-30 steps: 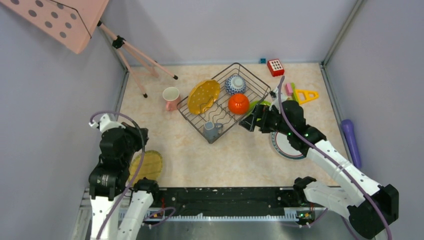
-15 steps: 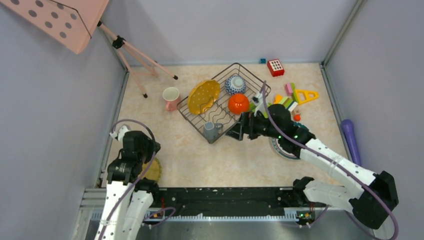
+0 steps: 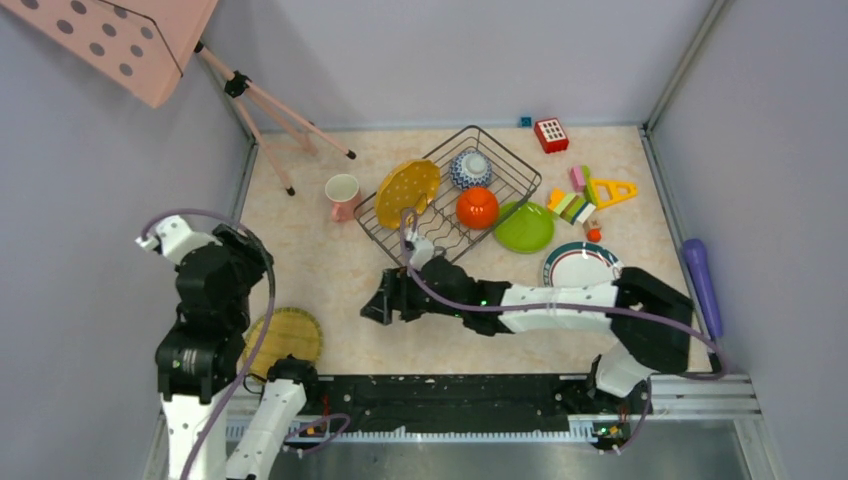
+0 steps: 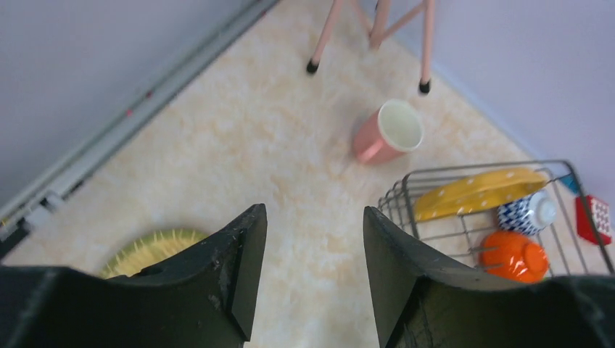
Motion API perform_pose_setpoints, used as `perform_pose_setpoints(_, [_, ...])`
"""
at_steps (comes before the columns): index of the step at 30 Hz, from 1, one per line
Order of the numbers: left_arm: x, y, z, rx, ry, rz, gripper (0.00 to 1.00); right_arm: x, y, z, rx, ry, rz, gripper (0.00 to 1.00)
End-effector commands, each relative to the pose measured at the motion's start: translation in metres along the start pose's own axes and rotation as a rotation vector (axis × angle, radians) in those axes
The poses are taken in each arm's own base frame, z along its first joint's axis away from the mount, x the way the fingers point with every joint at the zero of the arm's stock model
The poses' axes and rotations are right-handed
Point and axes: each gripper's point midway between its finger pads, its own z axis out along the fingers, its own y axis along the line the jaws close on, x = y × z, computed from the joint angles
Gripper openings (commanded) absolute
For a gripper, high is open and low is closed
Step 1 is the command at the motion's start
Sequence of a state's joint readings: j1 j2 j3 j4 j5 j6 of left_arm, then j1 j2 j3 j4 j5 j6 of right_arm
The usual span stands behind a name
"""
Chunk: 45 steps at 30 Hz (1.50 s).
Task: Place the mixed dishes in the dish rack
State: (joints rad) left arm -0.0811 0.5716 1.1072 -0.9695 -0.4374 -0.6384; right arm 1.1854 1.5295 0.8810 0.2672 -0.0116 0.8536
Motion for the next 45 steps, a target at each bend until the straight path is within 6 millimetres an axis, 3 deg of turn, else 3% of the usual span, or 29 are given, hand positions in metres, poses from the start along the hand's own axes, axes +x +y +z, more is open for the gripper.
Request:
perform_pose_setpoints(1, [-0.064, -0.011, -0.026, 0.032, -0.166, 0.084, 0.57, -0.015, 0.051, 0.045, -0.096, -0.092, 0.065, 0.76])
perform_pose_setpoints(3, [-0.074, -0.021, -0.032, 0.07, -0.173, 0.083, 0.57, -0.002, 0.053, 0.067, -0.09, -0.055, 0.086, 0.75])
perform_pose_setpoints(7, [-0.074, -0.039, -0.035, 0.147, -0.144, 0.081, 0.57, 0.022, 0.05, 0.102, -0.08, -0.016, 0.136, 0.73])
perform_pose_setpoints(15, [-0.064, -0.055, -0.035, 0.236, -0.106, 0.075, 0.56, 0.065, 0.033, 0.149, 0.012, 0.054, 0.253, 0.71])
perform_pose_setpoints(26, [-0.058, -0.054, -0.031, 0.245, -0.102, 0.086, 0.56, 0.112, 0.032, 0.175, 0.002, 0.167, 0.404, 0.7])
perform_pose_setpoints(29, [-0.06, -0.05, -0.032, 0.232, -0.115, 0.088, 0.56, 0.122, 0.031, 0.178, 0.014, 0.197, 0.437, 0.63])
perform_pose_setpoints(31, [-0.06, -0.048, -0.033, 0.228, -0.121, 0.087, 0.56, 0.125, 0.027, 0.179, 0.034, 0.203, 0.443, 0.58])
perform_pose_setpoints(33, [-0.06, -0.047, -0.034, 0.225, -0.122, 0.087, 0.56, 0.127, 0.023, 0.18, 0.05, 0.201, 0.455, 0.46])
perform_pose_setpoints(38, [-0.057, -0.045, -0.033, 0.22, -0.116, 0.089, 0.56, 0.118, 0.009, 0.178, 0.101, 0.144, 0.432, 0.0])
perform_pose_setpoints(42, [-0.05, -0.045, -0.031, 0.224, -0.096, 0.095, 0.56, 0.087, 0.011, 0.165, 0.137, 0.051, 0.296, 0.0])
perform_pose_setpoints(45, [-0.047, -0.049, -0.033, 0.252, -0.079, 0.102, 0.56, 0.053, 0.024, 0.151, 0.141, -0.033, 0.163, 0.0])
